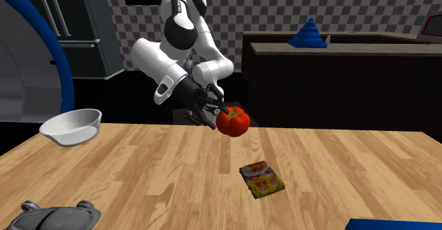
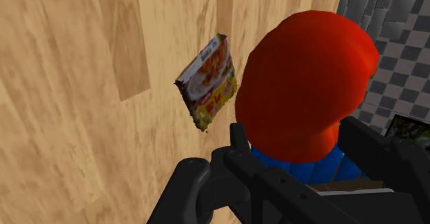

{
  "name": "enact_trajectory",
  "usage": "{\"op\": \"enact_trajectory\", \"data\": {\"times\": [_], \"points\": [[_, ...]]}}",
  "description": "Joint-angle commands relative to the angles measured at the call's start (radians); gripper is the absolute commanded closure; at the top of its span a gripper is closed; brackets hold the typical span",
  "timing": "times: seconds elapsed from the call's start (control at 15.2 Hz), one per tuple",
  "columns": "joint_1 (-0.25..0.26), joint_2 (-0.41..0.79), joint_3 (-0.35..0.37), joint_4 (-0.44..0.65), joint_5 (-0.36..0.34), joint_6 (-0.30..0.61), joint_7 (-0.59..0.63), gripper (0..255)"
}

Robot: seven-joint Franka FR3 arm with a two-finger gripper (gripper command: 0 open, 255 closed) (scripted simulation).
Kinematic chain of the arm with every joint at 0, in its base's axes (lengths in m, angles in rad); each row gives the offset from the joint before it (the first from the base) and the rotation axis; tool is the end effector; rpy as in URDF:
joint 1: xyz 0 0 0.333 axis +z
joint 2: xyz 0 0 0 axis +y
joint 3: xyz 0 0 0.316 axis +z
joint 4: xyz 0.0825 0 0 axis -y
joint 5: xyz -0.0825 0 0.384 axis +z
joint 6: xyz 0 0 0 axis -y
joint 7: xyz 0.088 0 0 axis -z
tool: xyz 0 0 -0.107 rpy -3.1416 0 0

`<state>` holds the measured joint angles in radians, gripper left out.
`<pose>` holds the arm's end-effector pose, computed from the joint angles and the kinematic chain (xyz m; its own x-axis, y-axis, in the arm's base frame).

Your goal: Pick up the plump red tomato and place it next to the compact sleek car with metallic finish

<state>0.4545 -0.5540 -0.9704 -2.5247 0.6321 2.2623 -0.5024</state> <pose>0.3843 -0.2004 0.4067 0.8678 -0.4489 0.2132 -0.1275 -0.6157 -0.7776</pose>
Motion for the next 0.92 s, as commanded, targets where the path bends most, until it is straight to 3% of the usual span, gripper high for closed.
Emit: {"op": "enact_trajectory", "data": {"times": [0.0, 0.07, 0.46, 0.66, 0.86], "points": [[-0.013, -0.009, 0.019, 0.013, -0.012, -0.016, 0.026, 255], [-0.017, -0.011, 0.023, 0.016, -0.015, -0.019, 0.032, 255], [0.028, 0.07, -0.178, 0.171, -0.052, -0.183, -0.054, 255], [0.097, 0.12, -0.316, 0.264, -0.055, -0.266, -0.1, 255], [0.218, 0.155, -0.496, 0.367, -0.063, -0.344, -0.137, 255]]}}
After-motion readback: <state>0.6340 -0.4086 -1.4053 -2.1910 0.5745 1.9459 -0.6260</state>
